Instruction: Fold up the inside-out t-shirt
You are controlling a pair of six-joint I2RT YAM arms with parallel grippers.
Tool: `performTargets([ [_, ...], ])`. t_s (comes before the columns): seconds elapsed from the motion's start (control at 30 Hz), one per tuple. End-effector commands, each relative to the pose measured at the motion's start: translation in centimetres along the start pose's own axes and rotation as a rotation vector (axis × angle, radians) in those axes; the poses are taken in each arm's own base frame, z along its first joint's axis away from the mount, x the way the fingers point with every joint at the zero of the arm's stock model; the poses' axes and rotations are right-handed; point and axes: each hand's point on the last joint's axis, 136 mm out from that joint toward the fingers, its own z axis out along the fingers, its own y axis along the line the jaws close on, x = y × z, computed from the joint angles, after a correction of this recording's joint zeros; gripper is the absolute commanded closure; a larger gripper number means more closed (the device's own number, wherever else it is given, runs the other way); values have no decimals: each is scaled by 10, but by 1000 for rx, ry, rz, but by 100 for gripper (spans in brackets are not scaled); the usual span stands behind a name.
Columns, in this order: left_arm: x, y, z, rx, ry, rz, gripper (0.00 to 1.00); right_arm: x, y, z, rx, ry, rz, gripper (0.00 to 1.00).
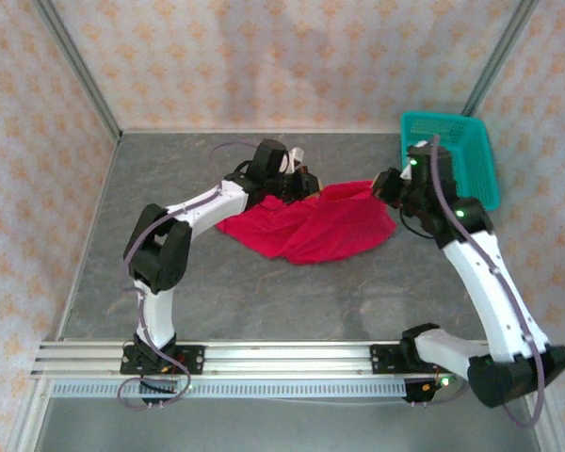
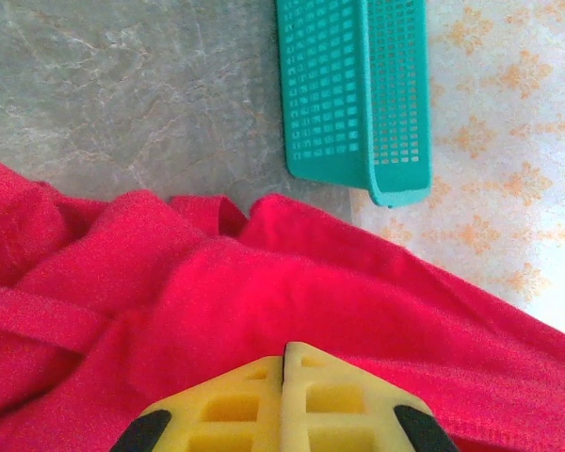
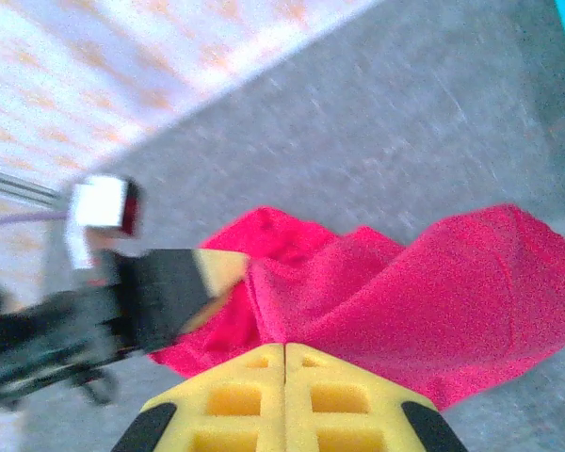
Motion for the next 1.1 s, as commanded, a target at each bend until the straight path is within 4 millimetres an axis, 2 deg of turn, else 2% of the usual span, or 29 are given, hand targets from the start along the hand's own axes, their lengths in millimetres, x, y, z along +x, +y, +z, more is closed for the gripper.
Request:
performTargets([
  [0.0, 1, 15, 4, -27, 25, -3, 100, -3, 0, -27, -30, 2, 44, 100],
  [0.07, 4, 17, 2, -31, 30, -2, 100, -9, -1, -33, -34, -17, 56, 100],
  [0.17, 5, 18, -1, -38, 32, 3, 100, -9, -8, -26, -18, -9, 63, 100],
  [0.27, 3, 13, -6, -40, 23, 11, 100, 4, -23, 0, 20, 40, 68, 100],
  [0.33, 2, 8, -8, -37, 20, 19, 100, 21, -38, 24, 52, 97, 78, 100],
  [0.4, -1, 4, -11, -46, 17, 28, 99, 47, -49, 50, 70, 169, 82, 100],
  [0.43, -1, 4, -14, -62, 17, 36, 93, 58, -51, 59, 76, 195, 73, 97],
  [0.47, -1, 6, -18, -96, 19, 50, 81, 69, -52, 67, 88, 218, 55, 89],
  [0.5, -2, 11, -25, -152, 14, 65, 65, 80, -52, 74, 104, 236, 28, 79],
  [0.53, -3, 21, -33, -220, 4, 75, 57, 86, -52, 77, 116, 238, 0, 70],
  [0.6, -11, 33, -69, -374, -64, 110, 47, 103, -58, 91, 171, 279, -57, 55],
  [0.7, -14, 67, -128, -634, -170, 128, 46, 118, -59, 102, 210, 315, -121, 41],
  [0.8, 2, 98, -171, -821, -224, 144, 47, 129, -52, 111, 227, 339, -175, 34],
  [0.97, 29, 155, -207, -923, -290, 37, 50, 148, -29, 134, 233, 363, -231, 29],
  [1.07, 28, 179, -219, -911, -357, -36, 54, 156, -29, 153, 270, 371, -230, 29],
])
